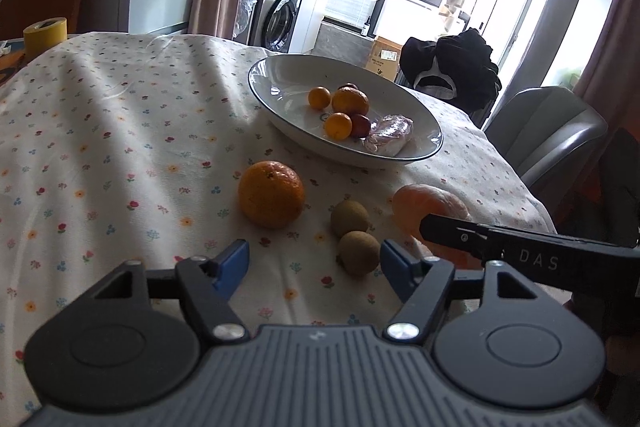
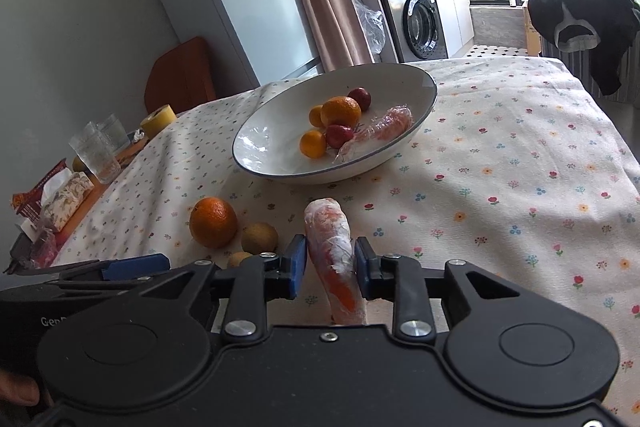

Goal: Organize fruits
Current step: 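Close the left tool on a brown kiwi, then carry both items over the bowl and open the right tool to drop the wrapped item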

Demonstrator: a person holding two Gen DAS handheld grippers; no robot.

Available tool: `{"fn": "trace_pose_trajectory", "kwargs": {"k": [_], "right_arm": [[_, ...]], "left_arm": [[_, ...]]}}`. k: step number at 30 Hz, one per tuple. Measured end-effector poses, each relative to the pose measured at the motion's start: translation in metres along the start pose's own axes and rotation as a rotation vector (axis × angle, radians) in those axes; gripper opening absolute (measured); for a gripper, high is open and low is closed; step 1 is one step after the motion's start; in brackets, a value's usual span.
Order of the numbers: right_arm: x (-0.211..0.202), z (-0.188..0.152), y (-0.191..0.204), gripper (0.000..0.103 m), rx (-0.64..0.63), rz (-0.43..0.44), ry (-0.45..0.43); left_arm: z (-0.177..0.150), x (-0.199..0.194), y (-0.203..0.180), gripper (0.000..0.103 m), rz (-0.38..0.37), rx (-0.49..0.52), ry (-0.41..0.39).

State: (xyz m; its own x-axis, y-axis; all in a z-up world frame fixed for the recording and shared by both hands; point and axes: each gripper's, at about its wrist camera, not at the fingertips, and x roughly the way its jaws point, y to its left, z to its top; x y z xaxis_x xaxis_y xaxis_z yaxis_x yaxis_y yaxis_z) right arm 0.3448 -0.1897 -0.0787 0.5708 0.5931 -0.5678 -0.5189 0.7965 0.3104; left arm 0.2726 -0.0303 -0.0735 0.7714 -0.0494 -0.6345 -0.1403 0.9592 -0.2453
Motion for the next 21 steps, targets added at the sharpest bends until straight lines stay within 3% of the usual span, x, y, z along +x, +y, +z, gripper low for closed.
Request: {"fn": "trace_pose_trajectory", "kwargs": {"k": [11, 13, 15, 21], "right_arm": [[-0.004, -0.001, -0.006, 0.019, 0.026, 0.008, -0.013], [-0.006, 0.000, -0.005, 0.019, 0.021, 0.007, -0.018], [-0.008, 0.000, -0.003, 0.018, 0.019, 0.004, -0.023], [-0.017, 0.005, -0.001, 0.018, 0.011, 0.005, -0.050]], "left_arm": [[0.001, 0.018, -0.020, 0.045, -0.032, 0.028, 0.023], [0.001, 0.020, -0.021, 0.032, -0.013, 0.036, 0.023], [0.002, 0.019, -0.020, 0.024, -0.025, 0.024, 0.028], [0.004, 0.007, -0.015, 0.024, -0.019, 0.011, -0.003]]}}
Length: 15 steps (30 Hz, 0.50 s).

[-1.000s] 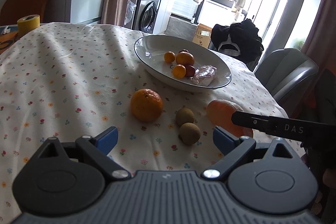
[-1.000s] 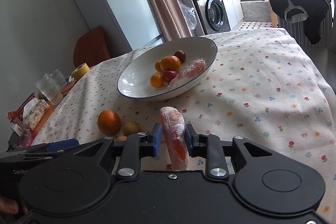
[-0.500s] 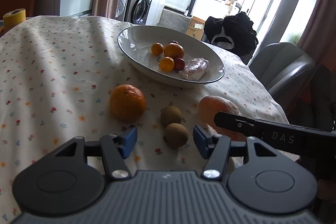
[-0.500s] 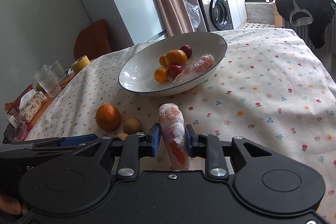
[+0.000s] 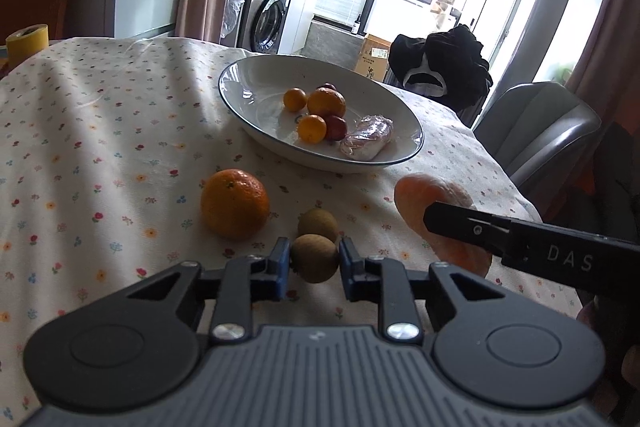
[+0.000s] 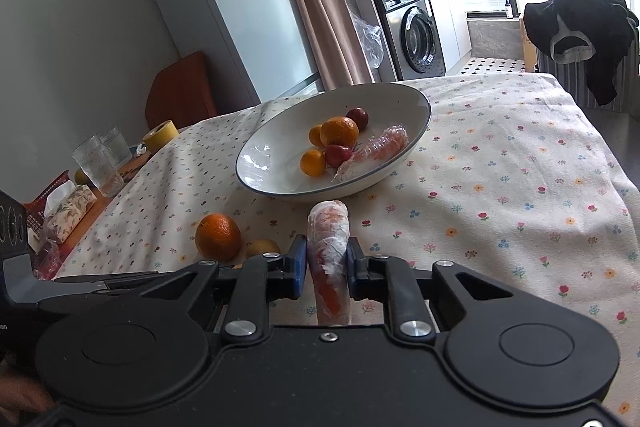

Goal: Organize fruits
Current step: 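Carry both items over the bowl and open the right tool to drop the wrapped item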

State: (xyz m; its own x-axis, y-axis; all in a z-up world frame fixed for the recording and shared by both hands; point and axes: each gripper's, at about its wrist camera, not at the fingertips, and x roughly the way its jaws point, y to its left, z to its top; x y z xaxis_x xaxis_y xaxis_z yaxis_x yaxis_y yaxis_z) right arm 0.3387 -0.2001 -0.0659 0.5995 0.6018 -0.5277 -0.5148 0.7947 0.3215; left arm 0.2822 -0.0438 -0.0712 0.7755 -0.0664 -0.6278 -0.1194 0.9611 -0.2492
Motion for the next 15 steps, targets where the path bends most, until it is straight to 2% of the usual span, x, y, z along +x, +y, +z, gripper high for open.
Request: {"fn": "trace_pose_trajectory", "kwargs": {"k": [15], "right_arm": [[-0.011, 0.015, 0.018, 0.018, -0.026, -0.016, -0.039]], "left_arm": [[0.011, -0.033, 0.024, 0.024, 0.019, -0.031, -0.071]]}}
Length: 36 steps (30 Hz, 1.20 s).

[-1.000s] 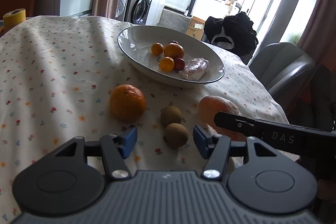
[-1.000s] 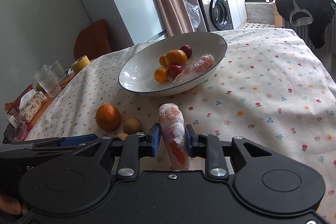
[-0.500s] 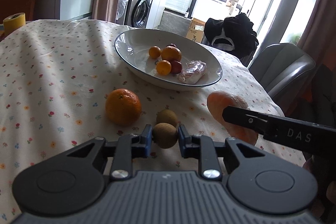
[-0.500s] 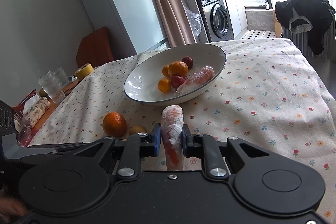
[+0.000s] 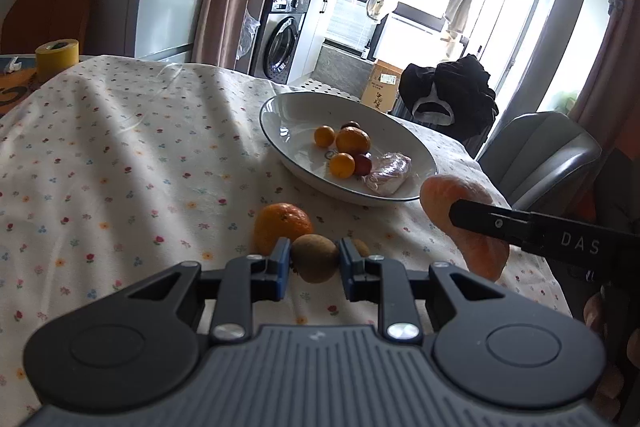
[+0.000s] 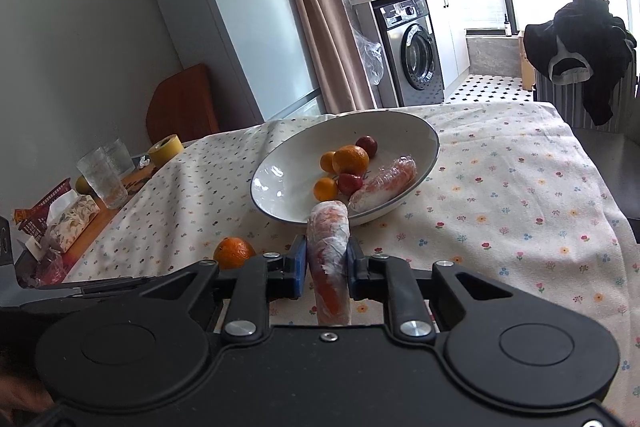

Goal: Organize fruits
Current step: 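Carry both items over the bowl and open the right tool to drop the wrapped item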

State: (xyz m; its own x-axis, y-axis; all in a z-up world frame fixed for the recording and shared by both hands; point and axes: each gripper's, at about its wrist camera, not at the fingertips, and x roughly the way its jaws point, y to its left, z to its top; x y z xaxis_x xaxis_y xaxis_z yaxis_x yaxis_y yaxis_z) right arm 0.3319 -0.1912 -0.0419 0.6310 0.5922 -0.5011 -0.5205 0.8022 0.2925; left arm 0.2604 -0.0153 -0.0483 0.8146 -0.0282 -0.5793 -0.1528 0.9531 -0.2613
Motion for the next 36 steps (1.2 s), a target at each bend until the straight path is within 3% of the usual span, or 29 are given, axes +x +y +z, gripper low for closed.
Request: {"fn": "trace_pose_trajectory", "kwargs": {"k": [23, 35, 36], "right_arm": [[0.034, 0.055, 0.022, 0.018, -0.070, -0.023, -0.052], [0.077, 0.078, -0.003, 0.019, 0.038, -0.061, -0.076], [0.081, 0.079, -0.006, 0.024, 0.057, -0.065, -0.084]], "left_arm": [[0.025, 0.004, 0.038, 0.024, 0.045, -0.041, -0.013], [0.050, 0.021, 0.037, 0.024, 0.060, -0.003, 0.002], [0.052, 0.021, 0.037, 0.024, 0.061, -0.001, 0.002]]}}
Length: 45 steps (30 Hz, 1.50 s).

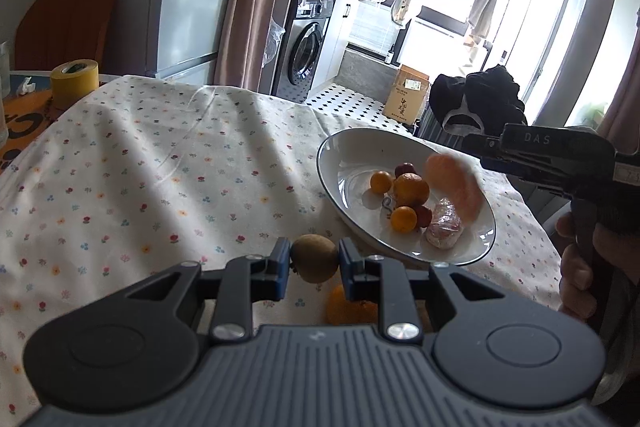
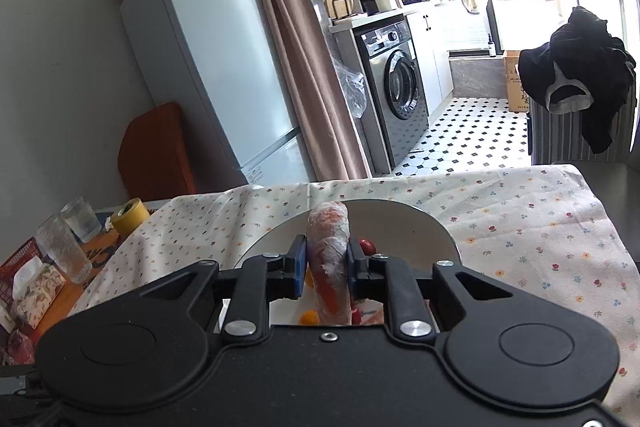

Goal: Organize fruits
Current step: 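Carry both items over the bowl and open the right tool to drop the wrapped item, then open the left tool to drop the kiwi into the bowl, then withdraw both open tools from the bowl toward the remaining orange and kiwi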

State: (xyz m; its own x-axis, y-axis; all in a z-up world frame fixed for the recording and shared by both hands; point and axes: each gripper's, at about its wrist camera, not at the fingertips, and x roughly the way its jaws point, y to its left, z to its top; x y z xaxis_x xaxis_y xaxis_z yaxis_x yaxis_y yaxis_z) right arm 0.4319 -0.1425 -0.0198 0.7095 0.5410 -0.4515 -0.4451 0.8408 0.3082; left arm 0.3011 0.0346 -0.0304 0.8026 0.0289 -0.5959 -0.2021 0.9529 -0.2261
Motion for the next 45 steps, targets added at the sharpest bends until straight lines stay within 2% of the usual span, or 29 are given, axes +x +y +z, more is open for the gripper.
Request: {"fn": "trace_pose_trajectory", "kwargs": {"k": [2, 5, 9, 21, 23, 27, 33, 37, 41, 45], "right_arm": [[0.006, 0.002, -0.007, 0.033, 0.031, -0.030, -0.023], [0.006, 0.000, -0.013, 0.035, 0.050, -0.030, -0.007], [-0.010, -0.007, -0.010, 0.054, 0.013, -0.031, -0.007], [-0.059, -0.036, -0.021, 0.058, 0.020, -0.038, 0.029], [-0.065, -0.038, -0.023, 0.059, 0.027, -0.035, 0.024], [-0.074, -0.043, -0.026, 0.062, 0.041, -0.029, 0.016], [-0.081, -0.053, -0.030, 0.064, 0.067, -0.022, 0.019], [-0.085, -0.058, -0.028, 0.069, 0.065, -0.024, 0.015], [-0.090, -0.063, -0.026, 0.070, 0.069, -0.016, 0.016], [-0.095, -0.066, -0.022, 0.077, 0.068, -0.012, 0.011]], "left_arm": [[0.005, 0.000, -0.002, 0.024, -0.002, 0.010, -0.004], [0.015, 0.001, -0.006, 0.024, -0.011, 0.023, -0.012], [0.023, 0.007, -0.015, 0.024, -0.029, 0.048, -0.014], [0.050, 0.036, -0.049, 0.025, -0.061, 0.092, 0.001], [0.051, 0.038, -0.053, 0.030, -0.067, 0.094, -0.004], [0.046, 0.035, -0.054, 0.051, -0.065, 0.092, -0.007], [0.036, 0.025, -0.044, 0.060, -0.042, 0.080, -0.005], [0.034, 0.015, -0.036, 0.075, -0.004, 0.067, -0.019], [0.030, 0.003, -0.031, 0.078, 0.015, 0.079, -0.038], [0.023, -0.007, -0.024, 0.081, 0.012, 0.075, -0.030]]}}
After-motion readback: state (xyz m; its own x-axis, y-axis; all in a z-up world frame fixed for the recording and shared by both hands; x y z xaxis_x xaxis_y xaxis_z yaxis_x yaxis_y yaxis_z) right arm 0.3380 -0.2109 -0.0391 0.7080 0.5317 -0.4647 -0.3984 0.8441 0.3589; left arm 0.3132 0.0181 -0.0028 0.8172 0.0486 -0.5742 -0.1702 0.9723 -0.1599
